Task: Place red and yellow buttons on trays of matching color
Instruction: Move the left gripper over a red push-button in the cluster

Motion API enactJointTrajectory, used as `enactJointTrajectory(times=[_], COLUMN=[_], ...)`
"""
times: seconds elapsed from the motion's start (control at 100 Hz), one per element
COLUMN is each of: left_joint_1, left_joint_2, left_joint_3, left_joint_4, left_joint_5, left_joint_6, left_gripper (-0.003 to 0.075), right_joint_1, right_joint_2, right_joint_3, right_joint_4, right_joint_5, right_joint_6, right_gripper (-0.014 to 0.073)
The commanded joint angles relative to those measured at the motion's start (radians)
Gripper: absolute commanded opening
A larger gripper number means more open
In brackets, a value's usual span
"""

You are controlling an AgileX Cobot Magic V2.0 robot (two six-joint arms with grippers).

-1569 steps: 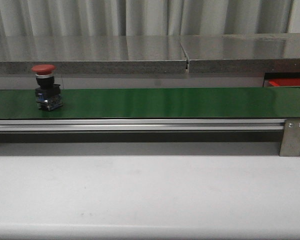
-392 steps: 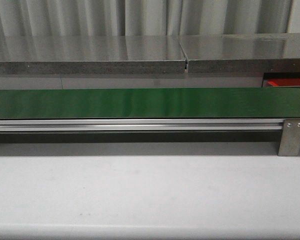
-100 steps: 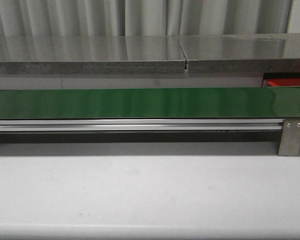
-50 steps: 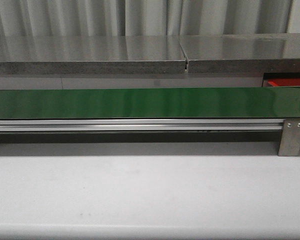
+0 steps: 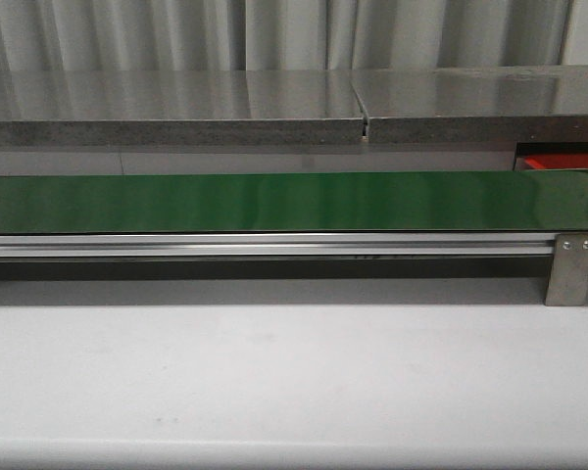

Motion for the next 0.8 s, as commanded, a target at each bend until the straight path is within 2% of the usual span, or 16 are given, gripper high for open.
enactJointTrajectory(times=[0.0,0.24,0.32,0.61,0.79], left_joint_1=[-0.005,-0.005,-0.005,-0.001,0.012], left_joint_2=[0.002,0.004,0.027,0.257,0.432], left_joint_3=[-0.026,-0.022,-0.034,-0.129,-0.231], left_joint_4=[-0.018,-0.014,0.004,0.027,0.027], left_joint_5=[-0.074,-0.08,-0.084,-0.147,-0.167], left_joint_6=[-0.003,-0.003,-0.048,-0.144,-0.145], left_gripper=[-0.002,-0.002,-0.002,-0.002,-0.002], right_joint_1=[0.0,0.0,0.0,0.0,0.0], right_joint_2=[-0.058,-0.121,-0.121,-0.121,-0.121], right_joint_3=[-0.012,-0.011,-0.011,-0.011,-0.011], right_joint_4=[-0.004,-0.004,-0.004,-0.004,-0.004], right_joint_5=[-0.039,0.026,0.028,0.027,0.027], right_joint_6=[-0.006,-0.006,-0.006,-0.006,-0.006], right_gripper=[-0.0067,-0.0067,-0.0067,-0.0067,-0.0067])
